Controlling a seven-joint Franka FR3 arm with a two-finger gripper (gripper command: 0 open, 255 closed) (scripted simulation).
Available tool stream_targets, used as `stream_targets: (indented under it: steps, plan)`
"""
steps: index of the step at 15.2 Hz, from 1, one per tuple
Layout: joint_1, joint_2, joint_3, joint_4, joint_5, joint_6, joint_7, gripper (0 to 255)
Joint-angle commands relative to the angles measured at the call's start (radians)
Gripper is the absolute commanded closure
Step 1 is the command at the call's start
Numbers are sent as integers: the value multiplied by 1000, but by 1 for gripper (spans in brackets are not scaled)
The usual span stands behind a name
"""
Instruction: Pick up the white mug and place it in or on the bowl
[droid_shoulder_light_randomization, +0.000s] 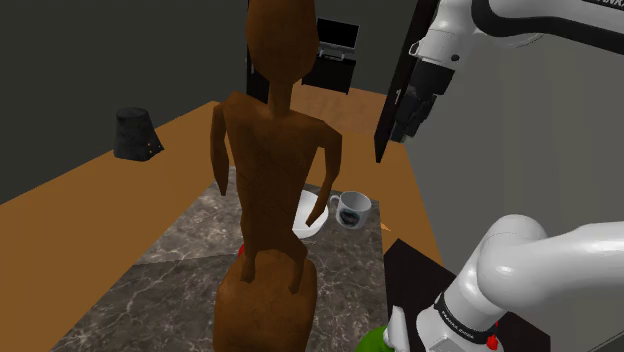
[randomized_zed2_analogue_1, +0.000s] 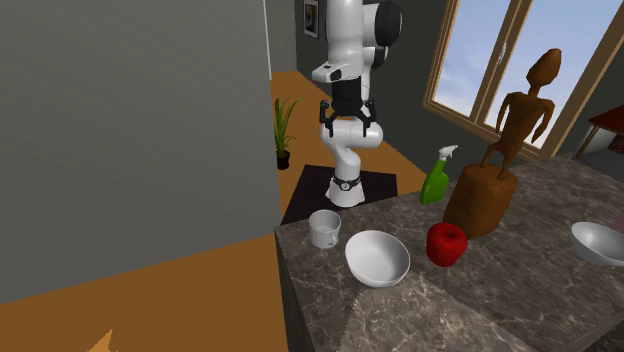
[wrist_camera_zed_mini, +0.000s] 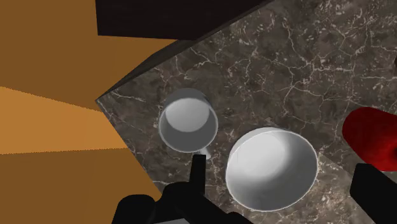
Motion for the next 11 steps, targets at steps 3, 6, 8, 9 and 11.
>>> stream_targets:
  steps: [3, 6, 8, 9, 11]
  plan:
    - [-7, 12, -9, -53, -11, 57, -12, 0]
    - [-18, 41, -24, -125, -28, 144, -29, 0]
    - [-26, 66, -35, -167, -39, 203, -40, 0]
    - [-30, 81, -40, -187, -44, 234, -46, 0]
    - [-37, 114, -52, -223, -55, 296, -57, 0]
